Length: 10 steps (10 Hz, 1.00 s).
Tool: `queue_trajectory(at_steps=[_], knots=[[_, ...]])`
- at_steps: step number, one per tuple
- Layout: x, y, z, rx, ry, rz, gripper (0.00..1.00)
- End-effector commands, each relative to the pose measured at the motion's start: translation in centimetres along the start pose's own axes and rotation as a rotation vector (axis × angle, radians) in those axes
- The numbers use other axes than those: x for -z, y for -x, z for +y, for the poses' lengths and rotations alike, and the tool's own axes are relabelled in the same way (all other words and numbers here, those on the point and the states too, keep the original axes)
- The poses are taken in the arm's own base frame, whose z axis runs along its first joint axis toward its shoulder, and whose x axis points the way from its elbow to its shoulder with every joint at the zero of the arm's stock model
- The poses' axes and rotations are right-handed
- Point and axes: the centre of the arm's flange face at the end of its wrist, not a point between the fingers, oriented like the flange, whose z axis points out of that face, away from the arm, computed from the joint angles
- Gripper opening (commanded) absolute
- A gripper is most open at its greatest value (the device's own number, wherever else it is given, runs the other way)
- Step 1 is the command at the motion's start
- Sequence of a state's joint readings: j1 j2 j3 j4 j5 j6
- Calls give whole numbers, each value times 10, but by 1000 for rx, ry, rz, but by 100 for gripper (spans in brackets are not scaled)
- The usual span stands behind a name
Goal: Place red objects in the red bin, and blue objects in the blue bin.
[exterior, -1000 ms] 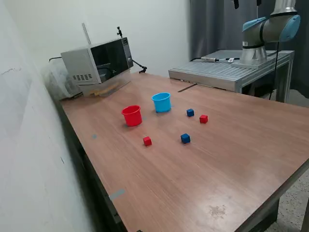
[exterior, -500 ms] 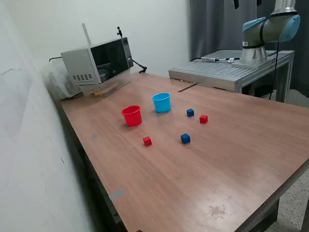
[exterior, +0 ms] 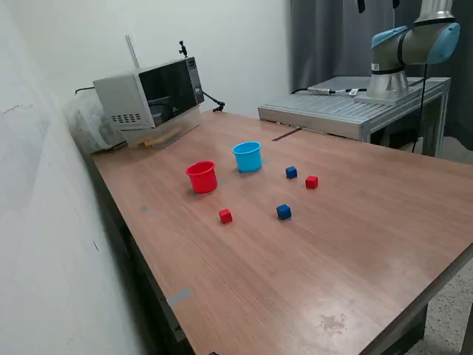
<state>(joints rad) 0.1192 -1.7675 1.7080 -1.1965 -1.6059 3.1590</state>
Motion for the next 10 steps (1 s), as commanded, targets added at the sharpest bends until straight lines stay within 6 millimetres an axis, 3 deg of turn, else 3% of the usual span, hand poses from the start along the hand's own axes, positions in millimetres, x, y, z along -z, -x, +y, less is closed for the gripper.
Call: queue_trajectory(at_steps=[1, 4, 6, 7, 10], knots=[[23, 1, 17, -5, 133, 4, 100], [59, 4, 41, -93, 371, 26, 100], [64, 6, 42, -177, 391, 35, 100], [61, 7, 47, -197, 409, 42, 100], [37, 5, 89, -221, 467, 55, 100]])
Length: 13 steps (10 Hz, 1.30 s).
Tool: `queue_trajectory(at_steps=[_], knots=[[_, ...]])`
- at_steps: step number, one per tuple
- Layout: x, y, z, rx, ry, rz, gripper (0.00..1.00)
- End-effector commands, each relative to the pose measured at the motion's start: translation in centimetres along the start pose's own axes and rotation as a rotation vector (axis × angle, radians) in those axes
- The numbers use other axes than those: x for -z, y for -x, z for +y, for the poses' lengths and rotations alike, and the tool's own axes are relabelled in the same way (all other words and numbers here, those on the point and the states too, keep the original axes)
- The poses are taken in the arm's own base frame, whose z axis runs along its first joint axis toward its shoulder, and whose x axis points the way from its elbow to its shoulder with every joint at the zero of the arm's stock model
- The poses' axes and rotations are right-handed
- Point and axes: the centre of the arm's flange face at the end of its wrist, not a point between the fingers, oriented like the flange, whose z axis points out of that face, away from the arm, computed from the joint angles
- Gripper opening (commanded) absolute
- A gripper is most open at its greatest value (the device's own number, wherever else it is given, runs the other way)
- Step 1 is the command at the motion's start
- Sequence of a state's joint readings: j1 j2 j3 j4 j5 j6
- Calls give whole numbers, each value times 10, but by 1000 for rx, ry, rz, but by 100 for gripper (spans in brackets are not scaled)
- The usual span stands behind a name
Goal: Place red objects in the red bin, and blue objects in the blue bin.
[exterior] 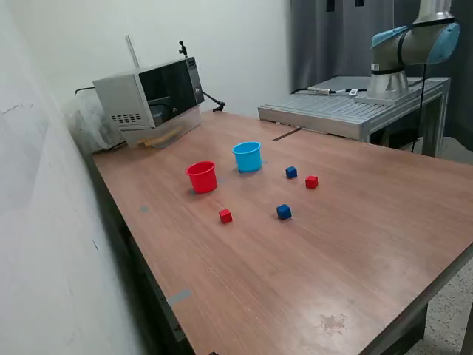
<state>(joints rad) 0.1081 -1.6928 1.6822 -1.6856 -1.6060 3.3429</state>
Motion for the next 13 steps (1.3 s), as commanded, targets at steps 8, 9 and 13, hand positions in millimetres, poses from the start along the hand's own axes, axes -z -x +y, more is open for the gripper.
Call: queue_trajectory(at_steps=[8, 9, 13], knots=[[-243, 70, 109, -176, -43, -23, 100], [-256, 70, 107, -173, -41, -23, 100], [-306, 69, 111, -169, -53, -26, 100]])
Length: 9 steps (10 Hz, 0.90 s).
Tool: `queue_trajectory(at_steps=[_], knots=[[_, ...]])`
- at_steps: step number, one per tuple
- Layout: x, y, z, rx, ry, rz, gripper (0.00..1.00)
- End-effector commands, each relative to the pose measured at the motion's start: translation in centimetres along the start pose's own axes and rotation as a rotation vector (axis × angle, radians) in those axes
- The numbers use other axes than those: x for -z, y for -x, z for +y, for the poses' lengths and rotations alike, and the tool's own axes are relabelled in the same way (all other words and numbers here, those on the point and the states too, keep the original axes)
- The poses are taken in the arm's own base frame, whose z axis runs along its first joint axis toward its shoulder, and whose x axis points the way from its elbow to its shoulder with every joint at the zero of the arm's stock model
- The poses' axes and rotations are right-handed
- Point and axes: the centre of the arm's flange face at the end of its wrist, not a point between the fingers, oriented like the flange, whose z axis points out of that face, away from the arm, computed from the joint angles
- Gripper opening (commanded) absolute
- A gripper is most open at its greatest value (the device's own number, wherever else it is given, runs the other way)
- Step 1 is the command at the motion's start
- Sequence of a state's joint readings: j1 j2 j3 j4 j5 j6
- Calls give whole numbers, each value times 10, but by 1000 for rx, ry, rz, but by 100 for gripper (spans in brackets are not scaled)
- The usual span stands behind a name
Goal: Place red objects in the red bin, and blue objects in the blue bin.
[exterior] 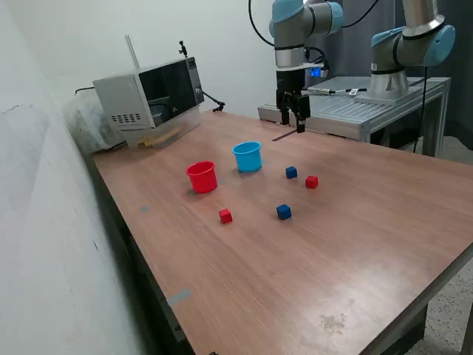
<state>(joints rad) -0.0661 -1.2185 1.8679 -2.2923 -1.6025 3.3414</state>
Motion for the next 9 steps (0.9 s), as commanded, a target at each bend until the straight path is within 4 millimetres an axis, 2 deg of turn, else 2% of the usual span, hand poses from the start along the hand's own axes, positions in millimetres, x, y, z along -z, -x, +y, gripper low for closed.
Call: queue_trajectory(at_steps=[1, 5, 9], knots=[[-35, -2, 6, 1, -7, -2, 100], [-76, 0, 13, -7, -37, -9, 100], [-98, -1, 18, -5, -53, -12, 100]])
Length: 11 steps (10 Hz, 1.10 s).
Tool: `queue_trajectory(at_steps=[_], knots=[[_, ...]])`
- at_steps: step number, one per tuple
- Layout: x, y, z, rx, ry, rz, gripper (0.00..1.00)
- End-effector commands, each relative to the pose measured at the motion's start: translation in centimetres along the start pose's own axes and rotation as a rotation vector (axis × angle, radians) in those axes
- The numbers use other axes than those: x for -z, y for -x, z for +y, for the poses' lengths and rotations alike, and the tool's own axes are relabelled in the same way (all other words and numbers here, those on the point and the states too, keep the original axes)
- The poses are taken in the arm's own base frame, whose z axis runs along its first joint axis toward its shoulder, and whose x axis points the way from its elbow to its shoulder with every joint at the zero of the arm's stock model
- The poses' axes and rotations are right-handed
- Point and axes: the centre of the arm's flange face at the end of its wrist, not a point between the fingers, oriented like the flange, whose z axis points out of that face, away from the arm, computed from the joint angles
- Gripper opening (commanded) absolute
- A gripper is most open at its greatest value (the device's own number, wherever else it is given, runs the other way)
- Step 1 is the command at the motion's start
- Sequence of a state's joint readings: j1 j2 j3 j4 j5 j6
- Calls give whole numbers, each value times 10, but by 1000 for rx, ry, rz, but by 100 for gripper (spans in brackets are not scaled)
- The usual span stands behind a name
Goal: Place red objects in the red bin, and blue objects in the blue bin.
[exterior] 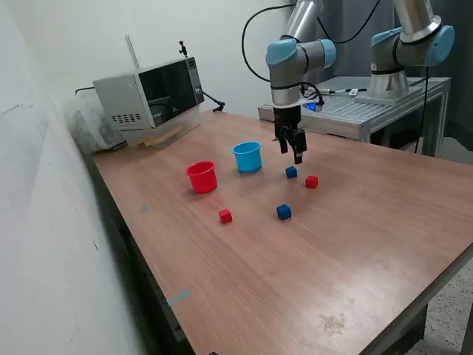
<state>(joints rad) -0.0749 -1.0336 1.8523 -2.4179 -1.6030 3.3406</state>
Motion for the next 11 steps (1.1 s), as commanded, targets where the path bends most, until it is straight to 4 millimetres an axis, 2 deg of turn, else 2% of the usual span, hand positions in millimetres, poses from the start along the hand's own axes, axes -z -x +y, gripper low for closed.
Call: queue_trajectory(at_steps=[1, 5, 11], knots=[[-18, 0, 1, 12, -26, -7, 100], [-35, -2, 7, 32, -46, -9, 100], [-36, -1, 18, 28, -33, -11, 100]])
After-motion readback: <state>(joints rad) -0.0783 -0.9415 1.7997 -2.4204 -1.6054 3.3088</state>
